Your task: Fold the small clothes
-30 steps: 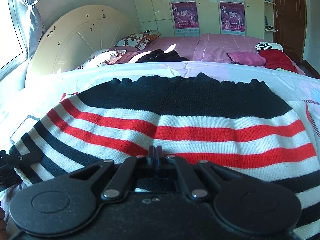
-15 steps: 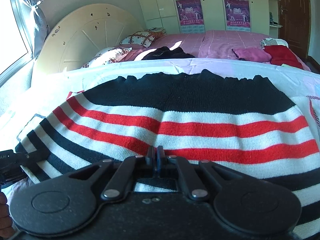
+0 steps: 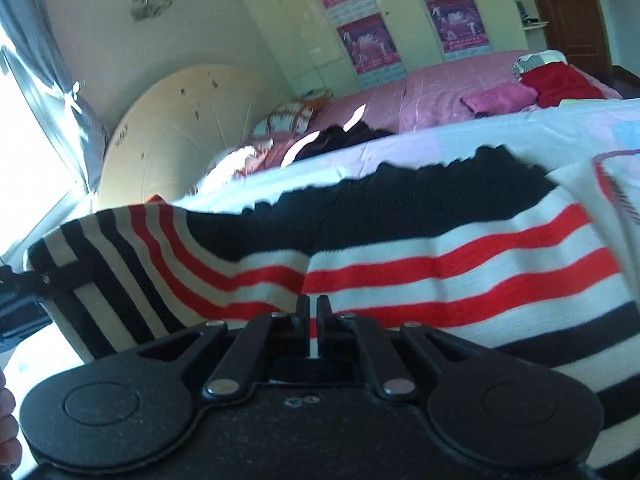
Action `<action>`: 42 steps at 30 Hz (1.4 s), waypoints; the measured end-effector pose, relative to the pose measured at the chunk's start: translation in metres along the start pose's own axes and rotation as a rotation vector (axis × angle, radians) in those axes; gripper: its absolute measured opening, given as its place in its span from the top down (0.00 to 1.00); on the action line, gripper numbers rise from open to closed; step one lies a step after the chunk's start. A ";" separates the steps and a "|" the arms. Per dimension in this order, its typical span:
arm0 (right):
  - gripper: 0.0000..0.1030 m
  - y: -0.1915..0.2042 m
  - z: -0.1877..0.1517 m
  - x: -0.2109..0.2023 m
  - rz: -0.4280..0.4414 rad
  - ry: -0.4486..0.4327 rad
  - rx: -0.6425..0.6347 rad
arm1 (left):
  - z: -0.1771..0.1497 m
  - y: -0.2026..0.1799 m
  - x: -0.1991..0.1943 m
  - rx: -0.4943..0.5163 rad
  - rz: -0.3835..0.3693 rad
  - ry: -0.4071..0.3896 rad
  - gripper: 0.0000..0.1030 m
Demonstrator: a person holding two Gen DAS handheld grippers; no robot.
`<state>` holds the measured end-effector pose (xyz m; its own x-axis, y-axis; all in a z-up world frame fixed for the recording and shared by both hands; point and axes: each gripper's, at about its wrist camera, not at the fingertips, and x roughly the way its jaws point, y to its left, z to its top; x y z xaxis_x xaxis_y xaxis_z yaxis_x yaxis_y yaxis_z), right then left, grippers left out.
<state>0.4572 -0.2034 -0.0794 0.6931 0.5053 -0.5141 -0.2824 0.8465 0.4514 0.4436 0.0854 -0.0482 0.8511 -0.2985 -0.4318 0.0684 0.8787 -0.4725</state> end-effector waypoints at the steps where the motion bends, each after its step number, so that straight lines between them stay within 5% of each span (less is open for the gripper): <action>1: 0.95 -0.007 0.002 -0.011 0.003 -0.010 0.009 | 0.003 -0.015 0.002 0.045 -0.004 0.005 0.88; 10: 0.95 -0.095 0.008 -0.105 -0.132 -0.105 0.082 | -0.016 -0.139 0.036 0.278 -0.173 0.101 0.88; 11: 0.95 -0.106 0.007 -0.115 -0.148 -0.120 0.109 | -0.025 -0.152 0.041 0.286 -0.232 0.135 1.00; 13: 0.94 -0.128 0.003 -0.132 -0.179 -0.135 0.147 | -0.044 -0.175 0.050 0.324 -0.299 0.192 1.00; 17: 0.90 -0.159 -0.006 -0.149 -0.185 -0.117 0.204 | -0.083 -0.209 0.052 0.441 -0.293 0.271 1.00; 19: 0.77 -0.161 -0.006 -0.151 -0.148 -0.119 0.202 | -0.084 -0.208 0.034 0.473 -0.220 0.214 1.00; 23: 0.73 -0.146 0.003 -0.141 -0.107 -0.128 0.168 | -0.065 -0.169 0.002 0.394 -0.030 0.129 1.00; 26: 0.55 -0.131 0.009 -0.126 -0.062 -0.111 0.150 | -0.066 -0.136 -0.028 0.350 0.099 0.045 1.00; 29: 0.57 -0.114 0.010 -0.109 -0.023 -0.075 0.128 | -0.072 -0.104 -0.051 0.262 0.187 0.005 1.00; 39: 0.52 -0.072 0.012 -0.049 0.136 0.034 0.281 | -0.088 -0.054 -0.067 0.077 0.220 -0.015 1.00; 42: 0.67 -0.065 0.012 -0.038 0.116 0.034 0.290 | -0.085 -0.043 -0.051 0.015 0.229 -0.015 1.00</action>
<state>0.4572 -0.2793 -0.0802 0.6434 0.6052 -0.4688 -0.1540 0.7022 0.6951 0.3531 0.0315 -0.0711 0.8531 -0.0853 -0.5146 -0.1194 0.9284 -0.3519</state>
